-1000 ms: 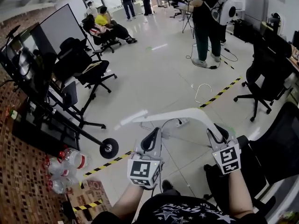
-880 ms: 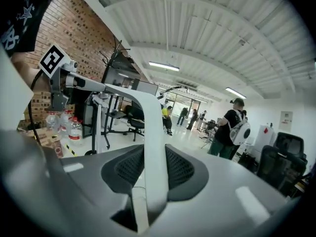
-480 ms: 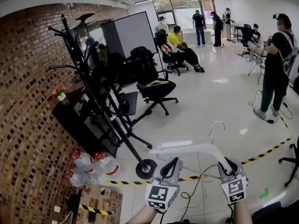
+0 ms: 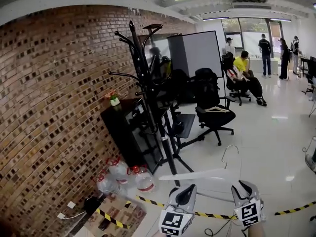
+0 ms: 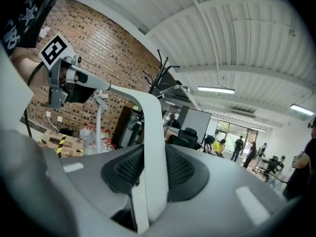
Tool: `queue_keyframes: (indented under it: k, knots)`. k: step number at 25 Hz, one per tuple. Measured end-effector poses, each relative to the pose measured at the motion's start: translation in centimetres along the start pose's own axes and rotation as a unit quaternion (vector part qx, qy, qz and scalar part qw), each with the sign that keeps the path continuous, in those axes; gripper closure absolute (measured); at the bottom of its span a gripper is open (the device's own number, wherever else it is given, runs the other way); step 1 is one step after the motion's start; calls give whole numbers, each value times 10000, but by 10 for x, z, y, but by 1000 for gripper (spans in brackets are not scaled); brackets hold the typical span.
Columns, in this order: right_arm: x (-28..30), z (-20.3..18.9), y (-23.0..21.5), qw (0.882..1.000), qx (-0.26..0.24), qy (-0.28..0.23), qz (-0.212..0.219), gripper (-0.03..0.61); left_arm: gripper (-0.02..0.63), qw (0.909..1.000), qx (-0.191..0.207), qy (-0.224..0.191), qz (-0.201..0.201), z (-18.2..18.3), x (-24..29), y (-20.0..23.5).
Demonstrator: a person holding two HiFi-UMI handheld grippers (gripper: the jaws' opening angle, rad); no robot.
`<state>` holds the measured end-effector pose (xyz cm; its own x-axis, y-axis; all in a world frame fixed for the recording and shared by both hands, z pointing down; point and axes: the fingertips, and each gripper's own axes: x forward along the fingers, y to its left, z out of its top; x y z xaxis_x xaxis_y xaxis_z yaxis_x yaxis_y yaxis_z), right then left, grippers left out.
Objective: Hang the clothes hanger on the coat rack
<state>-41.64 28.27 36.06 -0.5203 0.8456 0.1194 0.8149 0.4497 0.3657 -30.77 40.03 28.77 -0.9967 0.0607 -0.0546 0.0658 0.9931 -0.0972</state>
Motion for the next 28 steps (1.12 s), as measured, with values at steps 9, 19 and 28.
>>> queue_keyframes:
  k: [9,19,28]
  knots:
    - [80,52,-14,9894,-566,-705,1136,456,609,9928,232,-38,1176,37,9,45]
    - [117,88,-28,9772,-1068,-1086,1478,456,609,9793,360,-21,1994,47,19,79]
    - [153,135,-19,9592,-1574,-1490,1815,456,609,9689,431,-29,2439,52,30,97]
